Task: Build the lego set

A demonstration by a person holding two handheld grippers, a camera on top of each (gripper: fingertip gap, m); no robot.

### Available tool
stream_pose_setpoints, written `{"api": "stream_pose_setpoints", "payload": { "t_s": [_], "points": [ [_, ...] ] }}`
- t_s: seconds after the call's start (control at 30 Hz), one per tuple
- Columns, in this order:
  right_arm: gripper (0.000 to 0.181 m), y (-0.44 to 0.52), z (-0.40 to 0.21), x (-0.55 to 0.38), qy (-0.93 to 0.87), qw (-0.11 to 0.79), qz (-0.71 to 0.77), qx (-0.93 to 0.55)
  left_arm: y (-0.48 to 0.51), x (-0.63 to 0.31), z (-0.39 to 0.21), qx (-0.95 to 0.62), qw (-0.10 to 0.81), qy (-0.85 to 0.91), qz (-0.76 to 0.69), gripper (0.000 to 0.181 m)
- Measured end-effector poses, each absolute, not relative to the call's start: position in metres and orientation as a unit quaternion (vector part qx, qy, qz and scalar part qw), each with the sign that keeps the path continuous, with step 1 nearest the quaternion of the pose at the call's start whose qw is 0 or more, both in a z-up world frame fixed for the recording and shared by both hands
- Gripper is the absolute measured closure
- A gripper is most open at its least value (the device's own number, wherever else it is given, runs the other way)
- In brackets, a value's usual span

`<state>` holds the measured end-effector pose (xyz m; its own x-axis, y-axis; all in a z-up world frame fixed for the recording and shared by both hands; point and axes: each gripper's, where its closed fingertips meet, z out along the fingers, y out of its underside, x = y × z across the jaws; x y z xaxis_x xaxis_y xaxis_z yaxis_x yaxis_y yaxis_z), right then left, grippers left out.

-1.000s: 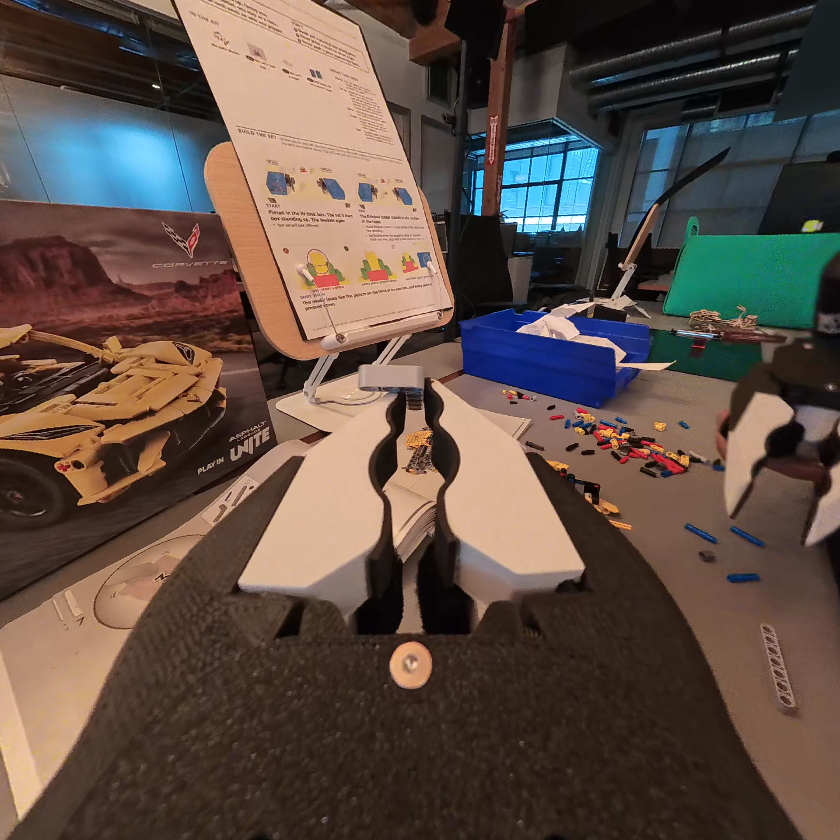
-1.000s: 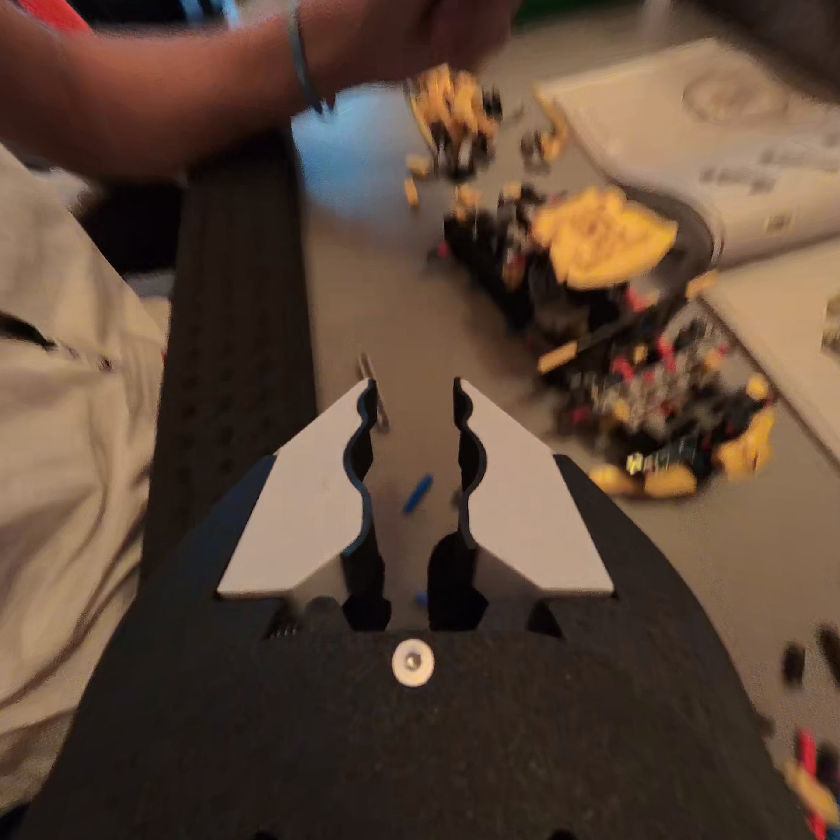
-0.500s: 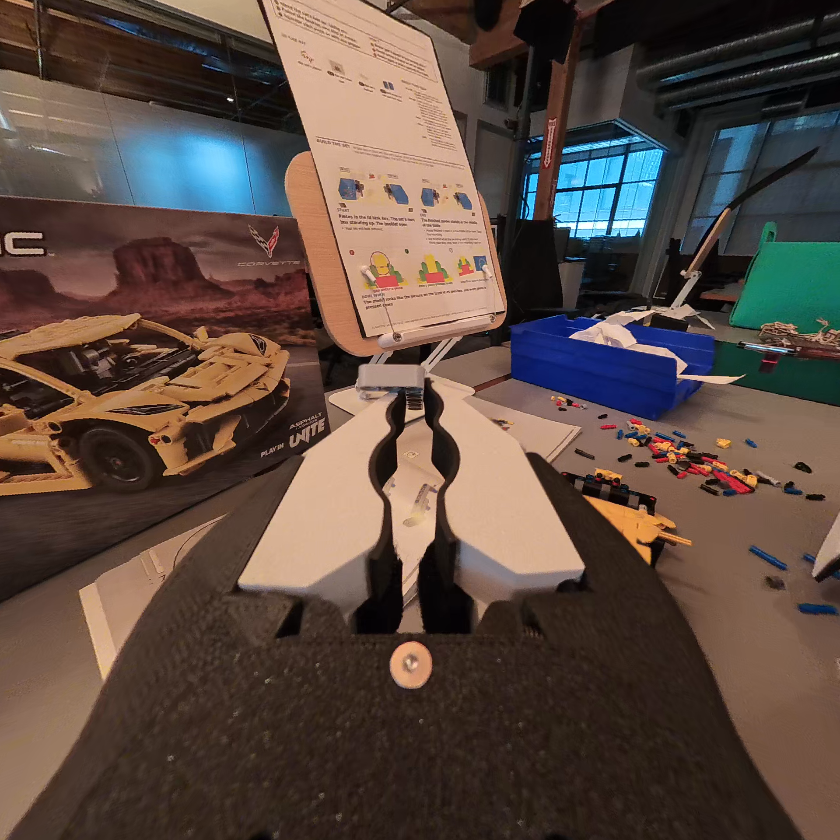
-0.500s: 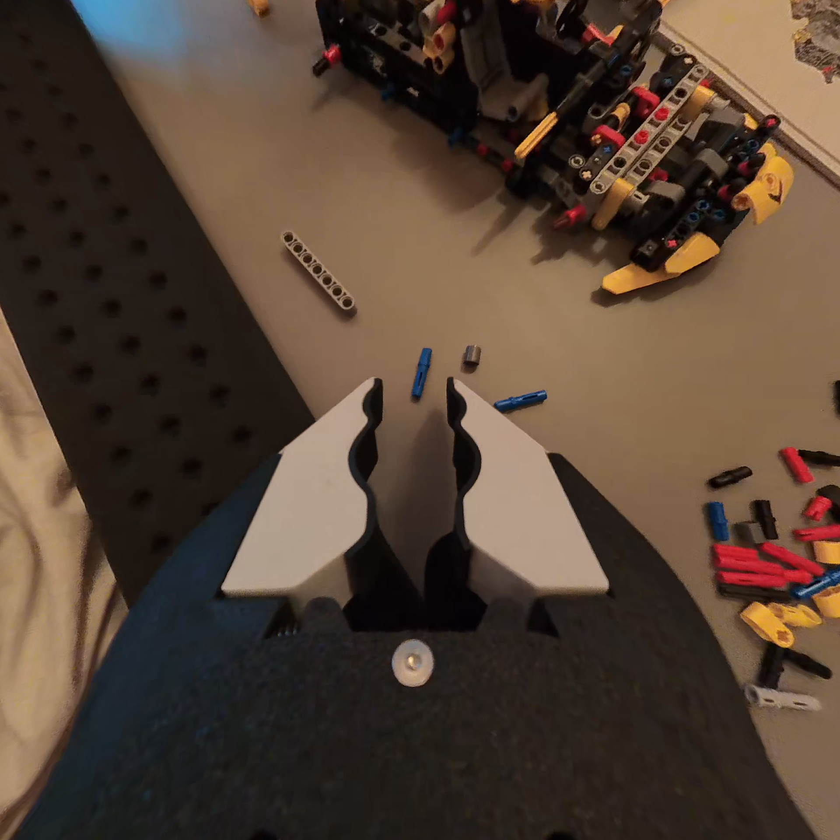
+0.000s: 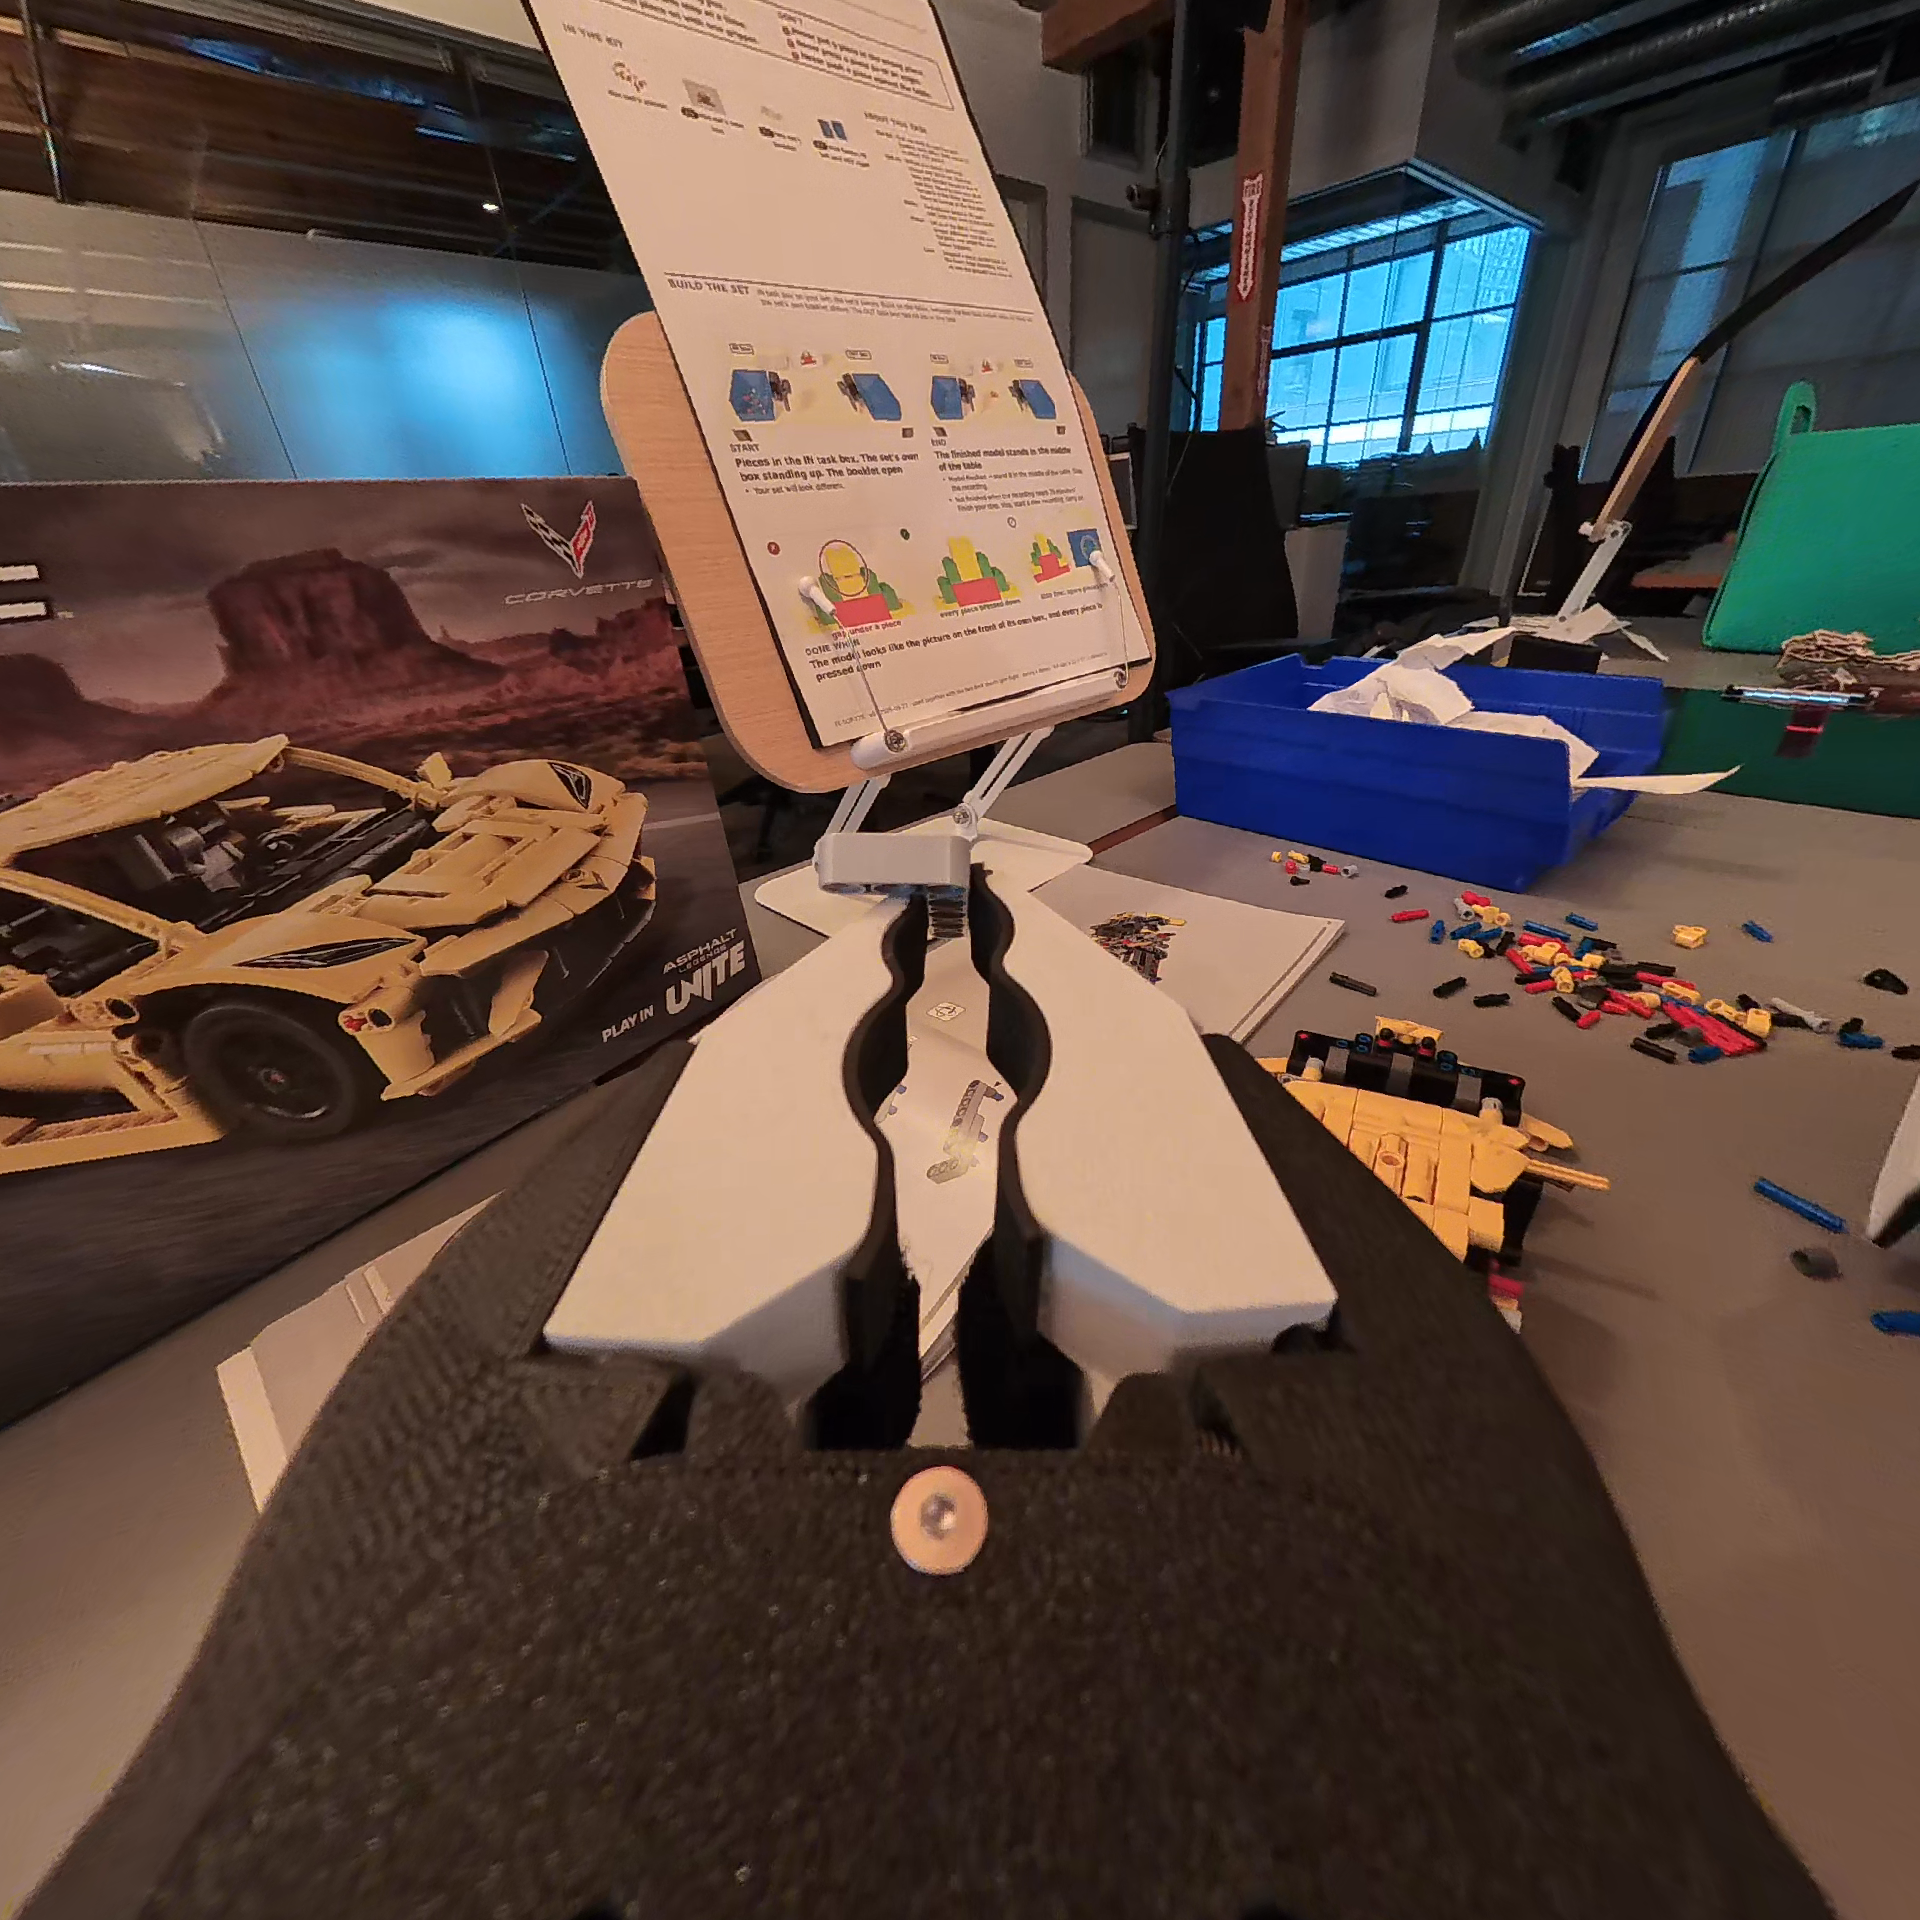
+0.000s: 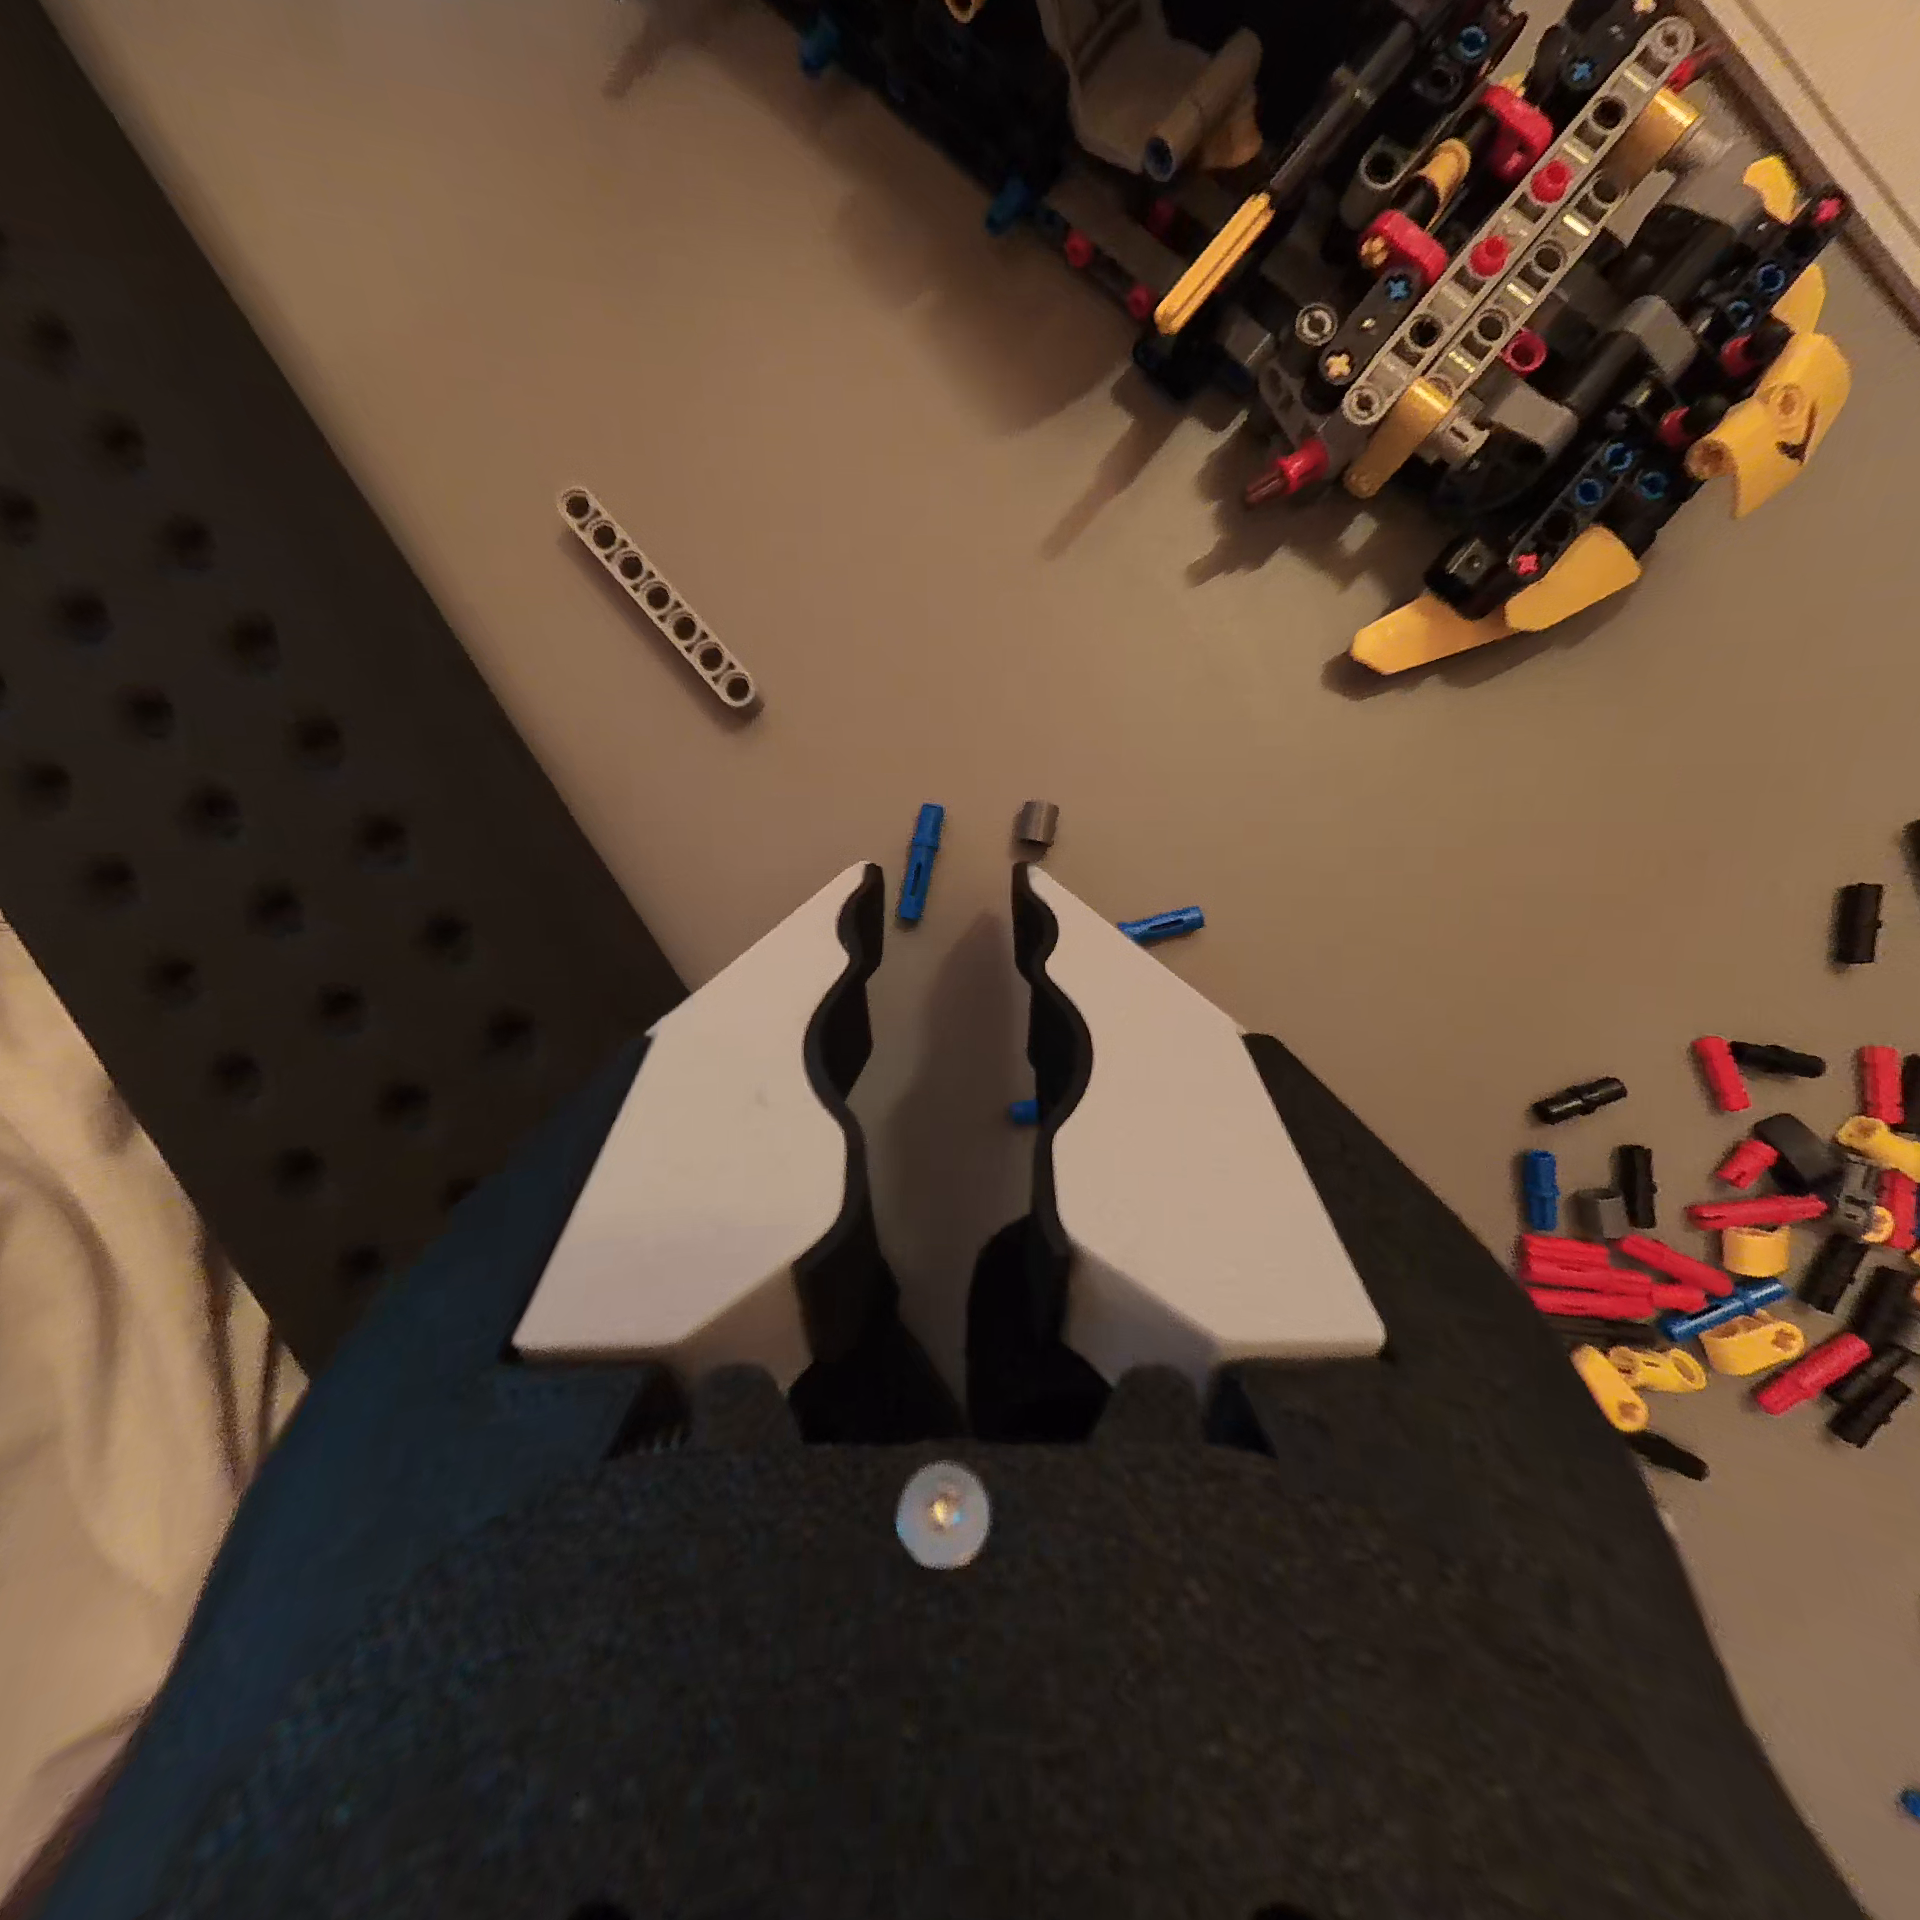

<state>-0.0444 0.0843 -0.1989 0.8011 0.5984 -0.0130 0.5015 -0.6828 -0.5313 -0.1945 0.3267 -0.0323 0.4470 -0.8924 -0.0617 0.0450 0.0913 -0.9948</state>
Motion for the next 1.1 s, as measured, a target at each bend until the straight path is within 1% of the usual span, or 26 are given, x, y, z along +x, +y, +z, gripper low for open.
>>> {"api": "stream_pose_setpoints", "payload": {
  "t_s": [0.2, 0.3, 0.37, 0.57, 0.63, 0.73, 0.77, 0.83, 0.9, 0.97, 1.03, 1.1],
  "points": [
    [0.156, 0.078, -0.211, -0.042, -0.302, 0.191, 0.085, -0.930, 0.323, -0.190, -0.035, -0.562, 0.636, 0.389, -0.357, 0.174],
    [0.157, 0.083, -0.213, -0.045, -0.307, 0.176, 0.074, -0.932, 0.320, -0.188, -0.035, -0.559, 0.637, 0.397, -0.353, 0.174],
    [0.157, 0.087, -0.212, -0.048, -0.312, 0.175, 0.071, -0.931, 0.319, -0.187, -0.035, -0.558, 0.637, 0.401, -0.350, 0.174],
    [0.170, 0.089, -0.214, -0.052, -0.328, 0.163, 0.057, -0.929, 0.316, -0.185, -0.035, -0.554, 0.637, 0.408, -0.349, 0.174],
    [0.176, 0.090, -0.214, -0.051, -0.333, 0.170, 0.045, -0.926, 0.314, -0.183, -0.035, -0.552, 0.635, 0.412, -0.350, 0.174],
    [0.177, 0.097, -0.213, -0.047, -0.333, 0.190, 0.033, -0.923, 0.309, -0.179, -0.037, -0.550, 0.631, 0.421, -0.350, 0.174],
    [0.177, 0.101, -0.208, -0.051, -0.324, 0.209, 0.053, -0.921, 0.306, -0.176, -0.038, -0.549, 0.627, 0.425, -0.353, 0.174],
    [0.177, 0.119, -0.180, -0.070, -0.276, 0.299, 0.143, -0.902, 0.299, -0.169, -0.040, -0.552, 0.615, 0.429, -0.365, 0.174],
    [0.177, 0.137, -0.138, -0.087, -0.214, 0.396, 0.255, -0.856, 0.286, -0.157, -0.045, -0.554, 0.584, 0.441, -0.397, 0.174],
    [0.178, 0.148, -0.086, -0.101, -0.172, 0.494, 0.364, -0.771, 0.267, -0.145, -0.051, -0.553, 0.542, 0.457, -0.437, 0.174],
    [0.178, 0.155, -0.046, -0.109, -0.150, 0.557, 0.431, -0.694, 0.248, -0.134, -0.057, -0.543, 0.503, 0.478, -0.472, 0.175],
    [0.178, 0.168, -0.025, -0.111, -0.130, 0.582, 0.456, -0.661, 0.231, -0.126, -0.059, -0.524, 0.486, 0.497, -0.492, 0.174]
  ]
}}
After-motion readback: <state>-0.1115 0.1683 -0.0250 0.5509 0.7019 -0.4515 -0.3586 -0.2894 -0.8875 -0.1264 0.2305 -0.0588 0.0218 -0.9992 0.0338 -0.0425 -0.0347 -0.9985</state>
